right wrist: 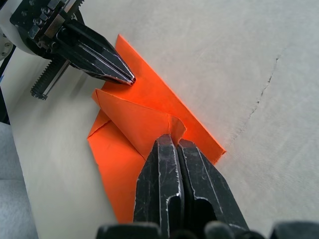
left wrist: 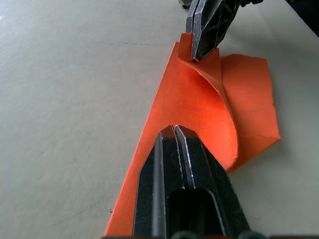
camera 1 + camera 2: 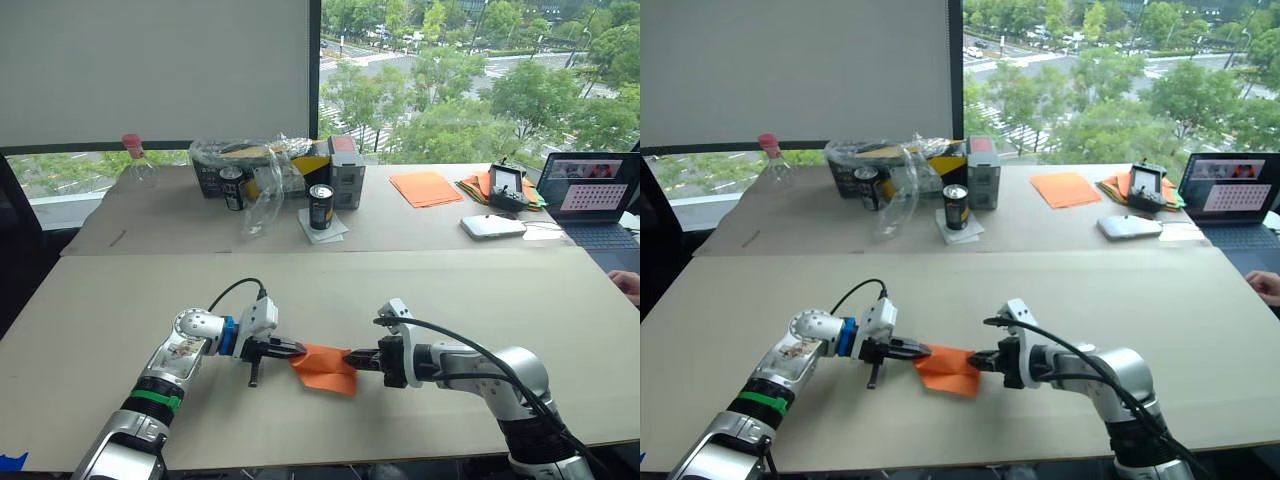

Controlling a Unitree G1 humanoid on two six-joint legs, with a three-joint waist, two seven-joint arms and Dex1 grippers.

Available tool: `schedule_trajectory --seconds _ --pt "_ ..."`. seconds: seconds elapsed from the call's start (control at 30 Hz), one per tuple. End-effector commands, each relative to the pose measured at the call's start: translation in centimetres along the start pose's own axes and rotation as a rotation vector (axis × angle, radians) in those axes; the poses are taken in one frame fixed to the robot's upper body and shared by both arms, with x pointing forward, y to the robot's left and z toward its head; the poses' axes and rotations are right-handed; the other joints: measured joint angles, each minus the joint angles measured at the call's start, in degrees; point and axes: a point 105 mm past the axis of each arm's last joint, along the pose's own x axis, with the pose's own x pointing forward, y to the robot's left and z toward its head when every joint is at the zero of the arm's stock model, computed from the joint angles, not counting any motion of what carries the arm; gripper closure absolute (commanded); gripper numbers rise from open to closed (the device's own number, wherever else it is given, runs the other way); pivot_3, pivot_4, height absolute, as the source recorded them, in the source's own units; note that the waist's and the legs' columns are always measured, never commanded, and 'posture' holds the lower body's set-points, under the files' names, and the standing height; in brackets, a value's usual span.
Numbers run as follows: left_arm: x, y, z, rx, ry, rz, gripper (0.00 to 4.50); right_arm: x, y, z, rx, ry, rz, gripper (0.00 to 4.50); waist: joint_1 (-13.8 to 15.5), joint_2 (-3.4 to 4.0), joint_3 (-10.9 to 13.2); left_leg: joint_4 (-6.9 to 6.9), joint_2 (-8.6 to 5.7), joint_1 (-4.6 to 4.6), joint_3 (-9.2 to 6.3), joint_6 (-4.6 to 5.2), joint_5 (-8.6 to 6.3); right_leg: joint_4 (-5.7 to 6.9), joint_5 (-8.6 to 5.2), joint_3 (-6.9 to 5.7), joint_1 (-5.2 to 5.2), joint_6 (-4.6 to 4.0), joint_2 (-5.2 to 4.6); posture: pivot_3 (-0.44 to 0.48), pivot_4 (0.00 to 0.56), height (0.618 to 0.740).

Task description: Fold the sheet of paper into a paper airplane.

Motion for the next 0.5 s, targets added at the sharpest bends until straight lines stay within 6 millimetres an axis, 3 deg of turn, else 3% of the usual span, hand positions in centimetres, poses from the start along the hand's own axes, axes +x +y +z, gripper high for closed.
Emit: schedule_trajectory --seconds 0.03,0.33,0.5 --pt "-0.6 0.5 1.2 -0.038 -0.072 0.04 4.5 0.0 -1.8 -3.0 0.103 0.087 -0.079 4.48 0.0 0.0 0.0 0.0 0.0 0.0 0.0 0.0 0.0 0.0 -0.01 0.0 0.0 0.01 0.0 0.0 0.15 0.695" --pt "-2.3 -0.1 5.5 -0.053 -0.217 0.055 4.5 -0.1 -2.0 -3.2 0.104 0.096 -0.089 4.48 0.1 -0.02 0.0 0.0 0.0 0.0 -0.01 0.0 0.0 -0.04 0.01 -0.01 0.0 0.01 0.0 0.0 0.15 0.695" --pt "-0.8 -2.5 4.8 0.006 -0.127 -0.029 4.5 0.0 -1.9 -3.2 0.105 0.096 -0.088 4.48 0.2 -0.01 0.0 -0.01 0.0 0.0 -0.01 0.0 -0.01 -0.09 0.03 0.0 -0.01 -0.02 0.0 0.0 0.15 0.695"
